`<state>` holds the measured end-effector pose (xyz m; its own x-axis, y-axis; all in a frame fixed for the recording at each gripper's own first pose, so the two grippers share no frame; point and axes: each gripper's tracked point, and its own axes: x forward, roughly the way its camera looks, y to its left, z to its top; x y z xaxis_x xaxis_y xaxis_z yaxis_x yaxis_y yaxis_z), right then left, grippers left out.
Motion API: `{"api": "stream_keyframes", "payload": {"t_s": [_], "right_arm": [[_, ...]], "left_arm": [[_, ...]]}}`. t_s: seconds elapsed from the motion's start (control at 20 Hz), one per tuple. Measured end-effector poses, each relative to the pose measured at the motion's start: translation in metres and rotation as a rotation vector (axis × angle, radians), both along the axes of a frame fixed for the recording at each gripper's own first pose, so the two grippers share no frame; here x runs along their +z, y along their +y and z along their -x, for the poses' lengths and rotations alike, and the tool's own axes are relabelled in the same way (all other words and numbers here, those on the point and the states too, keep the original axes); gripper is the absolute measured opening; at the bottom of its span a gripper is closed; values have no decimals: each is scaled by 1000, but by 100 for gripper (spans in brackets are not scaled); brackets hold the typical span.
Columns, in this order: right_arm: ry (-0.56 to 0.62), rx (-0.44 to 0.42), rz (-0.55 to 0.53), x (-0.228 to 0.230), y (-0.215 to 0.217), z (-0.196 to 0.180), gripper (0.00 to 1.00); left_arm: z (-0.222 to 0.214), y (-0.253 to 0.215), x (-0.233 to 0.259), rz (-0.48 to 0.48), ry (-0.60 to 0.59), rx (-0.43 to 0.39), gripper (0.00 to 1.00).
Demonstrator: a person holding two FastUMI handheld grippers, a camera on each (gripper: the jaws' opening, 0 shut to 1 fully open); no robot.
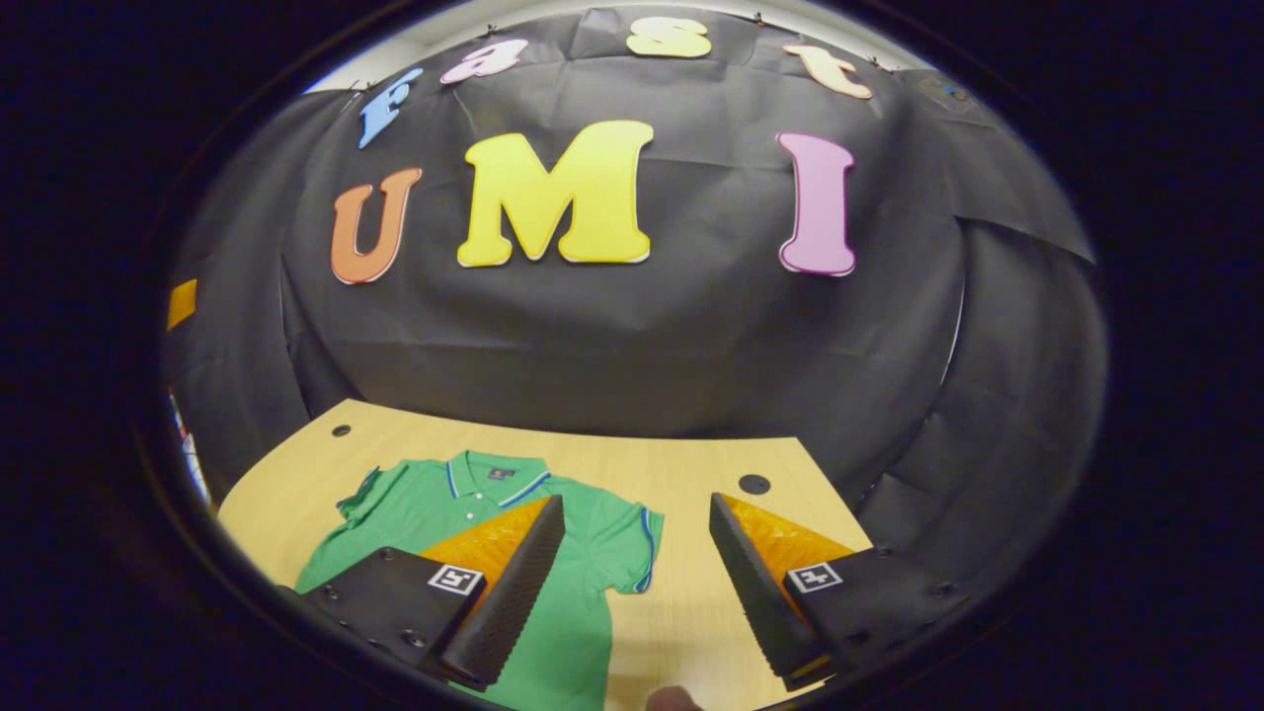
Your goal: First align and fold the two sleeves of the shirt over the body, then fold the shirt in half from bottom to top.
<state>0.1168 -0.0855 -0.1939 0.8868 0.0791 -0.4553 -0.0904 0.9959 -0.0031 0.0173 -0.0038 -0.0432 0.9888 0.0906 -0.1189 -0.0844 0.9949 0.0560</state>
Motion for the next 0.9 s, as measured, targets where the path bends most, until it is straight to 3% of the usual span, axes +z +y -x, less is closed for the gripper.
{"api": "stream_keyframes", "payload": {"t_s": [0.5,0.9], "right_arm": [[174,64,37,-105,-6,-59,96],[305,30,27,-186,-13,-98,96]], "left_arm": [[6,18,-10,-13,54,81,98],[12,26,-21,-55,120,129,100]]}}
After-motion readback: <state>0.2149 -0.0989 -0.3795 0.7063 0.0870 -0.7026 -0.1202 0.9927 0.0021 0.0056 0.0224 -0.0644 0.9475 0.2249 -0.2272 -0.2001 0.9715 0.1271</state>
